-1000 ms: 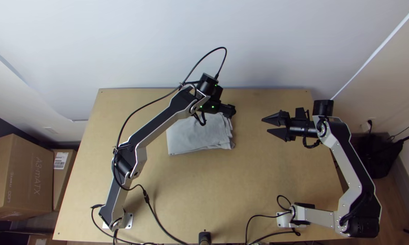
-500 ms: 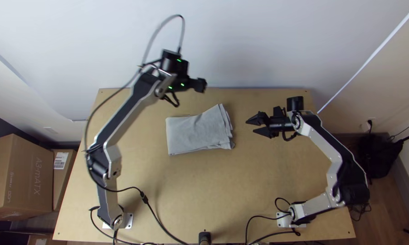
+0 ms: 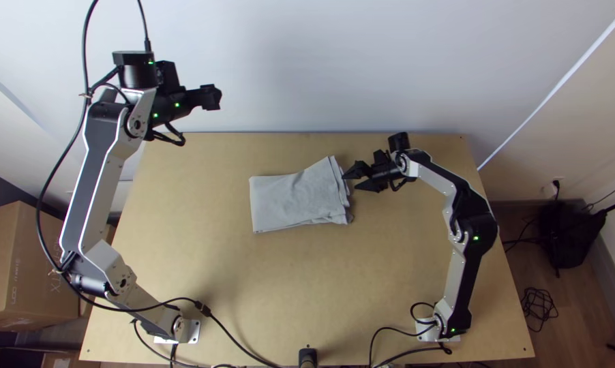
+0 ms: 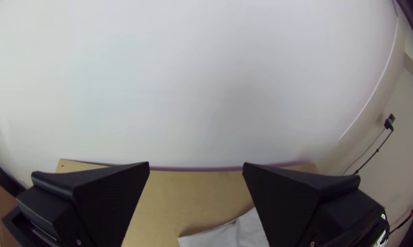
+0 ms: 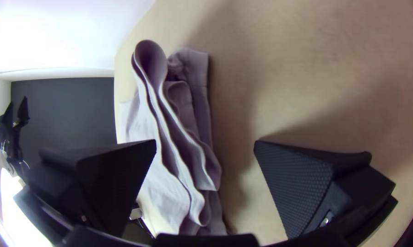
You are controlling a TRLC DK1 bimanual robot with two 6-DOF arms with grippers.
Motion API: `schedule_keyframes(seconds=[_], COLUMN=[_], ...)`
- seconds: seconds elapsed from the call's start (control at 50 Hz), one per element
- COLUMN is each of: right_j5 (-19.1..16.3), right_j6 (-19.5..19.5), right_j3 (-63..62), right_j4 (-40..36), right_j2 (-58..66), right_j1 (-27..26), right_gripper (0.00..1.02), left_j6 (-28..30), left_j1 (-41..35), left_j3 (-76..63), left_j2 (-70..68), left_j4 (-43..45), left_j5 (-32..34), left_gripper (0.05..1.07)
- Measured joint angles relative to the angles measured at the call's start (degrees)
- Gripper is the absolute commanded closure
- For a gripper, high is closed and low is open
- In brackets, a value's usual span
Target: Fold the t-shirt
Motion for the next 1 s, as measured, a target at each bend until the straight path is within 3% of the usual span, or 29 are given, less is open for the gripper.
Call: schedule_keyframes(seconds=[0.3, 0.34, 0.4, 0.5, 0.6, 0.82, 1.0], right_j5=[0.0, 0.0, -0.2, -0.2, -0.2, 0.0, 0.4], right_j6=[0.0, 0.0, 0.0, 0.5, 0.9, 1.6, 1.7], right_j3=[9.3, 10.3, 11.8, 13.9, 14.4, 14.1, 12.3], right_j4=[0.0, 0.0, -0.2, -0.8, -1.3, -1.8, -1.2], right_j2=[6.0, 6.7, 7.7, 9.6, 11.0, 11.0, 10.1], right_j1=[5.7, 6.2, 6.9, 7.3, 7.2, 5.4, 0.6], right_gripper=[0.04, 0.07, 0.27, 0.80, 1.00, 1.00, 1.00], left_j6=[0.0, 0.0, 0.0, 0.0, 0.0, 0.6, 1.0], left_j1=[4.8, 5.2, 5.7, 6.6, 7.2, 7.5, 7.5], left_j3=[-3.0, -3.0, -3.0, -3.2, -3.5, -3.7, -3.7], left_j2=[-3.3, -3.7, -4.3, -5.3, -6.1, -6.4, -6.4], left_j4=[-1.1, -1.3, -1.7, -2.4, -2.7, -2.8, -2.8], left_j5=[0.0, 0.0, 0.0, 0.0, 0.0, 0.0, 0.0], left_gripper=[0.09, 0.10, 0.10, 0.10, 0.10, 0.10, 0.10])
